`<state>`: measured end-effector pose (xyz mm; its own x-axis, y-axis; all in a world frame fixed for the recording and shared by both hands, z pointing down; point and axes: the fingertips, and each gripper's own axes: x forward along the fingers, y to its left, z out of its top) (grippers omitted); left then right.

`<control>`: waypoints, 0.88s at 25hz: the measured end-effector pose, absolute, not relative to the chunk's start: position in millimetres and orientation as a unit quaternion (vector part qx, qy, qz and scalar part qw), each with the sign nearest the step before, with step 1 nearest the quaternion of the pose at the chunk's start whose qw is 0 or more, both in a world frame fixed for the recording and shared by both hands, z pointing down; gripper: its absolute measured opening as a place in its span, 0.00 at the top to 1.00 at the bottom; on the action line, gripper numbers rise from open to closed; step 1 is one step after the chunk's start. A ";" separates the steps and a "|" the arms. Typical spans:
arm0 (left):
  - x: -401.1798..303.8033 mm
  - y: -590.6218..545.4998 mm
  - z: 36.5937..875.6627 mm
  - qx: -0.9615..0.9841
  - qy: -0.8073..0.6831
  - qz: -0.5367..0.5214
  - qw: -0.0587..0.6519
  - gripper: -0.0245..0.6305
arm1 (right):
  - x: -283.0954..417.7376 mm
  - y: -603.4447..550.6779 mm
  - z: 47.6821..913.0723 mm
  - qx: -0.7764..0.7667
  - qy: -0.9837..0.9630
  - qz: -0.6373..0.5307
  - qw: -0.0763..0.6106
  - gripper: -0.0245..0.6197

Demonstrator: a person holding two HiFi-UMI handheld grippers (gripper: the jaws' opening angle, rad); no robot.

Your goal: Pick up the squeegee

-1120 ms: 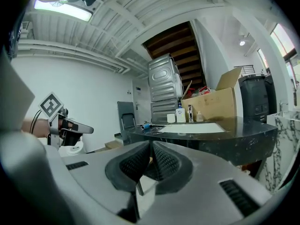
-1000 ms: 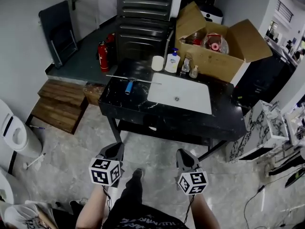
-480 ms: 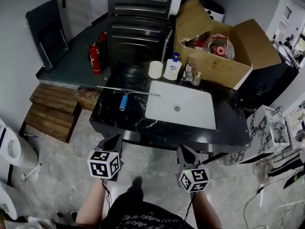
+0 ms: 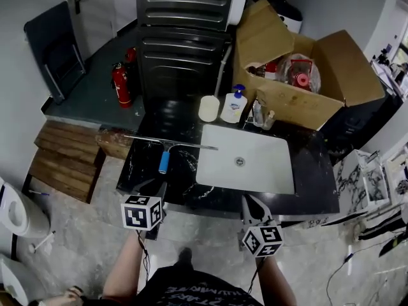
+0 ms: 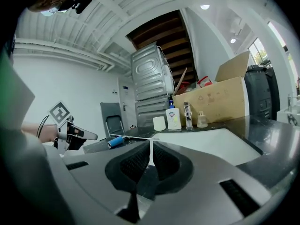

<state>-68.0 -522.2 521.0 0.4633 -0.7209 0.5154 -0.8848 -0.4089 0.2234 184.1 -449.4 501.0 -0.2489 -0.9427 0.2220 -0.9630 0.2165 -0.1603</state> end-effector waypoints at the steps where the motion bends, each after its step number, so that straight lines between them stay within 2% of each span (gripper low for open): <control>1: -67.3 -531.8 524.3 0.820 -0.485 0.178 0.246 0.76 | 183.5 -456.7 502.1 0.612 -0.778 0.134 0.040 0.89; 3: -65.8 -551.1 530.2 0.818 -0.478 0.189 0.257 0.66 | 183.4 -470.8 503.7 0.615 -0.775 0.136 0.041 0.89; 9: -59.9 -605.6 543.3 0.812 -0.460 0.208 0.292 0.53 | 187.1 -506.1 510.1 0.626 -0.766 0.141 0.044 0.89; 17: -54.2 -669.2 553.9 0.792 -0.487 0.239 0.279 0.52 | 198.8 -535.0 519.4 0.640 -0.752 0.152 0.045 0.89; 22: -51.0 -688.1 582.8 0.780 -0.479 0.245 0.318 0.54 | 202.5 -546.0 520.4 0.645 -0.747 0.155 0.042 0.89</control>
